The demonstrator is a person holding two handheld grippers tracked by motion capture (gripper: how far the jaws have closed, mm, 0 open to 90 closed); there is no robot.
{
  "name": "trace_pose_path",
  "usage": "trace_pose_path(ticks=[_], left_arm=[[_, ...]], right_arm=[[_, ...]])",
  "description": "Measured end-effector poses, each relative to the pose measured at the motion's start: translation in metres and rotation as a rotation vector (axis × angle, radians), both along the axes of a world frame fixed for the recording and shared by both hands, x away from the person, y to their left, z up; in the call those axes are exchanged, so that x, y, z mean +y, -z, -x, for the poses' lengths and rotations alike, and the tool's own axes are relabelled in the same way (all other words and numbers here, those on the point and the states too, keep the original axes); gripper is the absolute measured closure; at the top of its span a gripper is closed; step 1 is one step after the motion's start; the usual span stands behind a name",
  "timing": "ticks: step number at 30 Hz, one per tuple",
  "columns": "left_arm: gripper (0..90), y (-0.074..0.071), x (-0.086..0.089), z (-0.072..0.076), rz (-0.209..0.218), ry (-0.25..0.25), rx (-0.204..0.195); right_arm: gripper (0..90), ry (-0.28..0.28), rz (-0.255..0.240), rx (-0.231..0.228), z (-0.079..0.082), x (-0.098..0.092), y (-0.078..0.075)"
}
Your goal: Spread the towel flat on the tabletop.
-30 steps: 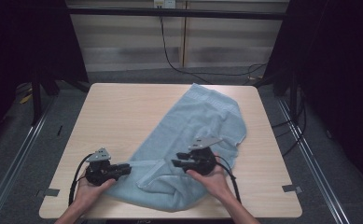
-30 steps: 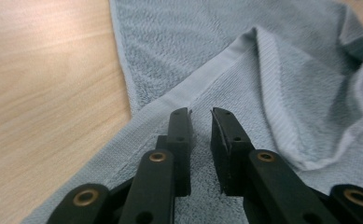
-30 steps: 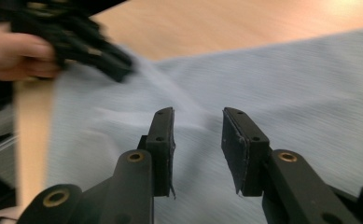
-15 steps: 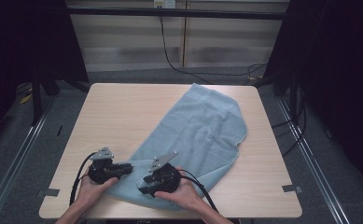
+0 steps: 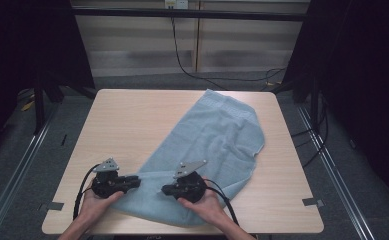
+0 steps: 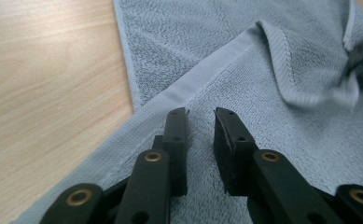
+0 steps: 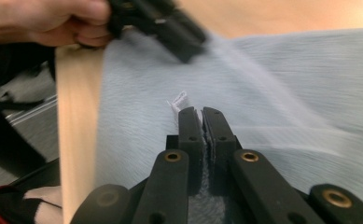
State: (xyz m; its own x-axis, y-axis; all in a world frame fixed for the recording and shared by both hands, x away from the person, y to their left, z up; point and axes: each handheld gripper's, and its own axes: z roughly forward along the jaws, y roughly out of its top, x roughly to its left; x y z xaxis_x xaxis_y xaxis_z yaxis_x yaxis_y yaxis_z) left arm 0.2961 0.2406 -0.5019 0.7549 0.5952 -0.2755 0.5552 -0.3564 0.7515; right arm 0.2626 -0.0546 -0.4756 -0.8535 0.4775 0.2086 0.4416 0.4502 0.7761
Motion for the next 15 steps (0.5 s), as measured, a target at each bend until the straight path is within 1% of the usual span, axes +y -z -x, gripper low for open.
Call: trace_pose_path(ticks=[1,3,4,5,6,7,9,11,12,14,15], left_arm=[[73.1,-0.002,0.004,0.000,0.014,-0.013,-0.007],[70.1,-0.006,0.012,0.000,0.044,-0.038,-0.012],[68.4,-0.008,0.018,0.000,0.062,-0.068,-0.020],[67.0,-0.009,0.024,-0.001,0.070,-0.087,-0.023],[65.2,-0.009,0.028,-0.002,0.071,-0.102,-0.024],[62.9,-0.009,0.035,-0.002,0.086,-0.127,-0.018],[59.6,-0.009,0.046,-0.003,0.101,-0.171,-0.020],[55.8,-0.009,0.054,-0.005,0.110,-0.195,-0.023],[54.4,-0.008,0.057,-0.005,0.110,-0.207,-0.022],[48.4,-0.006,0.060,-0.006,0.091,-0.227,-0.020],[46.6,-0.004,0.061,-0.007,0.090,-0.227,-0.014]], right_arm=[[87.4,0.018,-0.006,-0.005,0.000,-0.006,-0.002],[87.4,0.074,-0.040,-0.005,0.003,-0.027,-0.007],[87.3,0.094,-0.048,-0.011,0.004,-0.035,-0.008],[87.3,0.123,-0.053,-0.015,0.005,-0.047,-0.010],[87.3,0.152,-0.057,-0.019,0.006,-0.056,-0.011],[87.3,0.172,-0.062,-0.015,0.006,-0.063,-0.011],[87.2,0.227,-0.057,-0.011,0.006,-0.081,-0.007],[87.1,0.258,-0.046,0.005,0.006,-0.092,-0.001],[86.9,0.275,-0.032,0.006,0.007,-0.096,0.002],[86.7,0.300,-0.018,0.022,0.006,-0.102,0.007],[86.5,0.316,-0.005,0.017,0.005,-0.104,0.009]])
